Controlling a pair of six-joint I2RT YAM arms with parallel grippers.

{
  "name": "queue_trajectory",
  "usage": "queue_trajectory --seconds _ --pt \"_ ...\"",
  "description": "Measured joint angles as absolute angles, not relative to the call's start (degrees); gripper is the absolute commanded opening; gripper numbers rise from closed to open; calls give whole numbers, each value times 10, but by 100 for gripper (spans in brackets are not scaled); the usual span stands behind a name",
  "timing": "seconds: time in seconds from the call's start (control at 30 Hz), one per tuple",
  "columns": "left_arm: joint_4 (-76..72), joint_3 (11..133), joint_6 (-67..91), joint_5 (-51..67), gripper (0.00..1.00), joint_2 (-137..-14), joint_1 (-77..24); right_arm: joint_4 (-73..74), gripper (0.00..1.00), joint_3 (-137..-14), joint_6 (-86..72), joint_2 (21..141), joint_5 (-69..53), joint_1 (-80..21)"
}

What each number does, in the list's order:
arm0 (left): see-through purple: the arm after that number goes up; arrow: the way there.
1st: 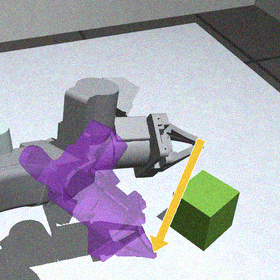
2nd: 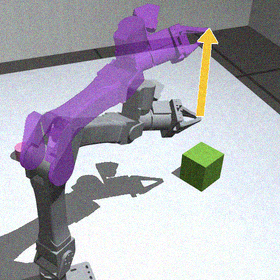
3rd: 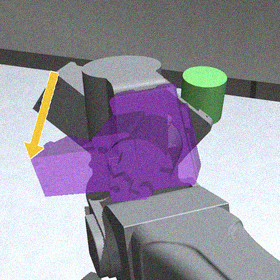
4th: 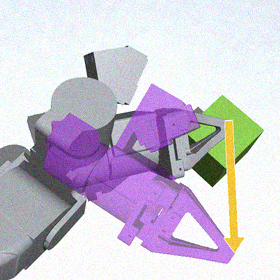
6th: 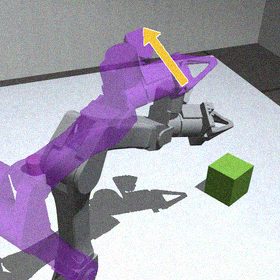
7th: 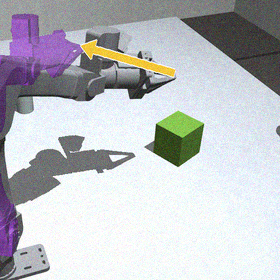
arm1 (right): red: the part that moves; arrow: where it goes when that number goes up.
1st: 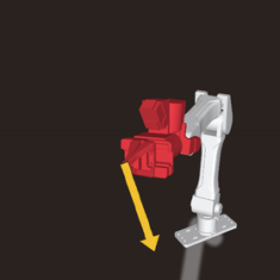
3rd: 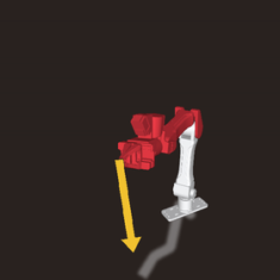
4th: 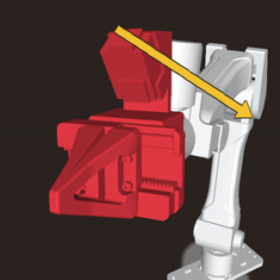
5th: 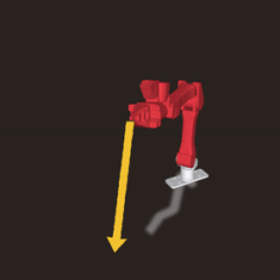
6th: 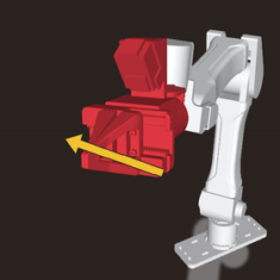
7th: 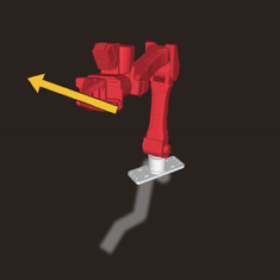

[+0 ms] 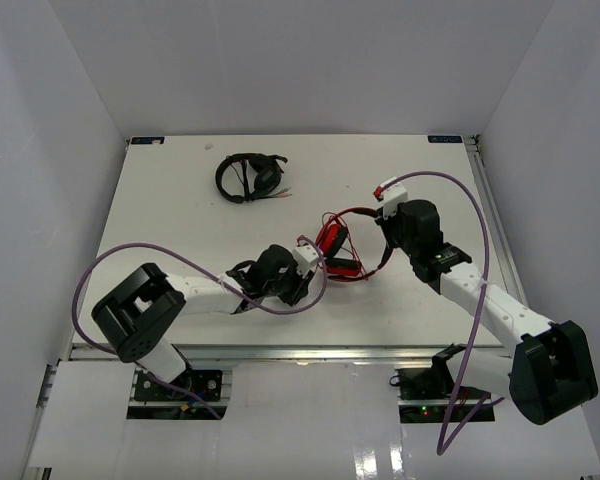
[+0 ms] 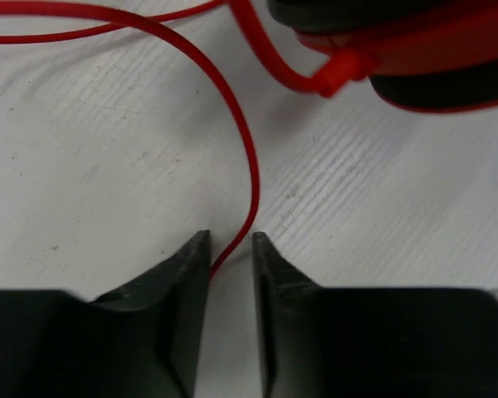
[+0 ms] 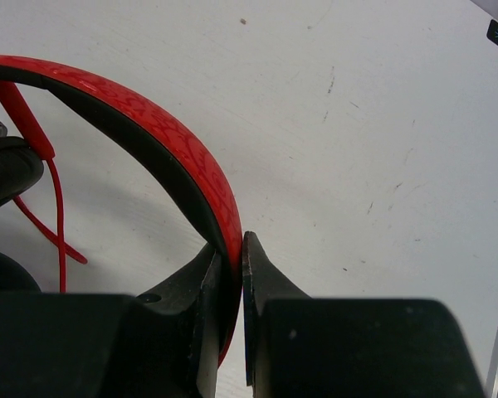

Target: Wrap the headphones

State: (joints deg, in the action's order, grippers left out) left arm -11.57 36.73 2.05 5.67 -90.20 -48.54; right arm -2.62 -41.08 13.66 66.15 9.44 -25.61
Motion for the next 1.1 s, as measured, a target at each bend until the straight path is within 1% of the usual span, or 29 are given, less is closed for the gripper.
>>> queue_trajectory --seconds 0.13,0.2,0.27,0.4,0.57,0.83,1.1 --pt "-122 372 18 53 2 -910 -485 -25 8 -412 133 662 88 -255" --pt "-121 371 16 51 0 -906 -486 -21 8 -412 131 662 86 -255" --pt "-115 369 15 50 0 -892 -489 -13 8 -415 128 662 84 -254" --pt "-96 362 15 50 0 -824 -504 1 8 -427 117 662 76 -251" --pt "-65 360 22 56 0 -745 -553 31 8 -479 74 684 52 -243" --pt "-14 366 50 70 0 -770 -618 62 8 -561 -23 734 24 -227" --pt "67 460 45 69 0 -784 -652 77 8 -568 -53 745 5 -221"
